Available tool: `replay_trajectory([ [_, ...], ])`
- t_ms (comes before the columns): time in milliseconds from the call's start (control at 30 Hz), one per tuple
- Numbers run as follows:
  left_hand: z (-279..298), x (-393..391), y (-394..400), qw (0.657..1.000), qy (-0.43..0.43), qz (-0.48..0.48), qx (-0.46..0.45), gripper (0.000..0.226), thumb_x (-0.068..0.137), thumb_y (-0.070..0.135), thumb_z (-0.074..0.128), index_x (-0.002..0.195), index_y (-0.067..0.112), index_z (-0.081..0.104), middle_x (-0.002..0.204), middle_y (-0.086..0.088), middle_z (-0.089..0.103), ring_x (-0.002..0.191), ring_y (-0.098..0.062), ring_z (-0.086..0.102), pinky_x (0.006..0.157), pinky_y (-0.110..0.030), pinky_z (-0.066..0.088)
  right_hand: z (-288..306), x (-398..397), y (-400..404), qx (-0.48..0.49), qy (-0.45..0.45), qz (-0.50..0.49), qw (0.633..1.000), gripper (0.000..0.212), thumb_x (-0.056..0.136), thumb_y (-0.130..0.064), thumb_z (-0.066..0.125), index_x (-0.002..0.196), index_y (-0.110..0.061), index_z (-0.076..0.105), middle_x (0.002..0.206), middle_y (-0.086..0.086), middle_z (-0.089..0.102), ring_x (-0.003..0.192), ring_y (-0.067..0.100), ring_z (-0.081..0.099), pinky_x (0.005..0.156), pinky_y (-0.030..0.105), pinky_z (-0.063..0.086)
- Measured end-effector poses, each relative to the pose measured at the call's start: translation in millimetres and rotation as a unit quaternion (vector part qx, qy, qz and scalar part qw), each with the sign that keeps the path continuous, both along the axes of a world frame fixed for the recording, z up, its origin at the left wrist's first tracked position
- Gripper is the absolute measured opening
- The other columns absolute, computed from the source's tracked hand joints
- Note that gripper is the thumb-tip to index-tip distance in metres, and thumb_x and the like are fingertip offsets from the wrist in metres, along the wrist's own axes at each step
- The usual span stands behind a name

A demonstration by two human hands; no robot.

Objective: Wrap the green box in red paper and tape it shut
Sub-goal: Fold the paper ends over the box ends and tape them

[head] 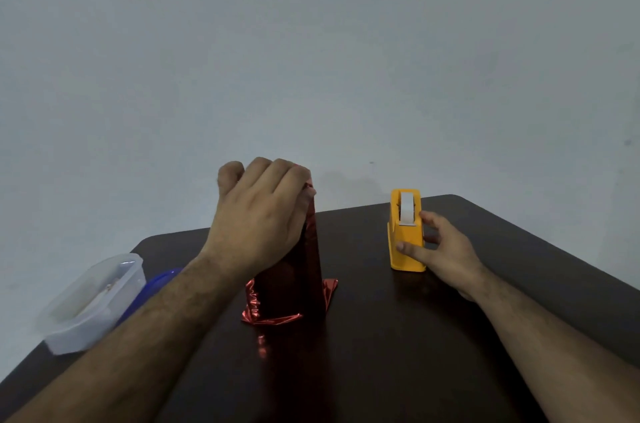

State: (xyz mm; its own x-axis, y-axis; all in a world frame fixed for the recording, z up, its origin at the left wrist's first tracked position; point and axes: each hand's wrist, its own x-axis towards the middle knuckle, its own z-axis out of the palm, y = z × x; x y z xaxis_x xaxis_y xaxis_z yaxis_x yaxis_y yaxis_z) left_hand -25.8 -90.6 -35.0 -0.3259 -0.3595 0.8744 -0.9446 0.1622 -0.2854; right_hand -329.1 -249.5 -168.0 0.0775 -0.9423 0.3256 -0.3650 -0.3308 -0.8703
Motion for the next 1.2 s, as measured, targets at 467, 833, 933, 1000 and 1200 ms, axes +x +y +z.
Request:
replay_trajectory([
  [467,3,28,-1,0.962,0.176,-0.022,0.205,0.071,0.084,0.069,0.073,0.148,0.044,0.053,0.137,0.011,0.055,0.133,-0.019,0.044,0.109,-0.052,0.040,9,11,12,-0.105,0.124,-0.113,0.980,0.099,0.073,-0.059,0.089,0.155,-0.023,0.046,0.153,0.004,0.050,0.139,0.029,0.051,0.108,0.052,0.050],
  [833,14,45,-15,0.941,0.174,-0.100,0.273,0.066,0.085,0.050,0.081,0.145,0.036,0.057,0.135,0.009,0.062,0.132,-0.018,0.050,0.114,-0.045,0.043,31,60,32,-0.312,0.234,-0.194,0.900,0.070,0.079,-0.065,0.075,0.130,-0.017,0.065,0.133,0.003,0.065,0.126,0.028,0.058,0.115,0.056,0.038],
  [933,19,52,-20,0.929,0.178,-0.107,0.307,0.067,0.088,0.048,0.080,0.149,0.037,0.054,0.141,0.010,0.060,0.146,-0.024,0.042,0.122,-0.050,0.035,43,89,47,-0.266,0.180,-0.083,0.943,0.081,0.079,-0.078,0.067,0.136,-0.021,0.063,0.138,-0.003,0.063,0.131,0.018,0.055,0.117,0.044,0.041],
  [1000,17,50,-21,0.929,0.182,-0.101,0.308,0.072,0.089,0.047,0.080,0.153,0.038,0.049,0.155,0.009,0.053,0.157,-0.024,0.027,0.128,-0.046,0.024,52,114,62,-0.151,0.103,0.028,0.983,0.095,0.072,-0.079,0.077,0.148,-0.025,0.055,0.146,-0.009,0.057,0.134,0.011,0.052,0.111,0.038,0.046],
  [1200,-2,44,-18,0.915,0.306,-0.129,0.228,0.098,0.077,0.044,0.092,0.160,0.038,0.041,0.172,0.010,0.025,0.159,-0.011,0.018,0.121,-0.031,0.024,53,168,62,0.074,-0.054,0.186,0.978,0.105,0.049,-0.055,0.103,0.139,-0.026,0.060,0.125,-0.009,0.073,0.119,0.013,0.069,0.098,0.035,0.060],
])
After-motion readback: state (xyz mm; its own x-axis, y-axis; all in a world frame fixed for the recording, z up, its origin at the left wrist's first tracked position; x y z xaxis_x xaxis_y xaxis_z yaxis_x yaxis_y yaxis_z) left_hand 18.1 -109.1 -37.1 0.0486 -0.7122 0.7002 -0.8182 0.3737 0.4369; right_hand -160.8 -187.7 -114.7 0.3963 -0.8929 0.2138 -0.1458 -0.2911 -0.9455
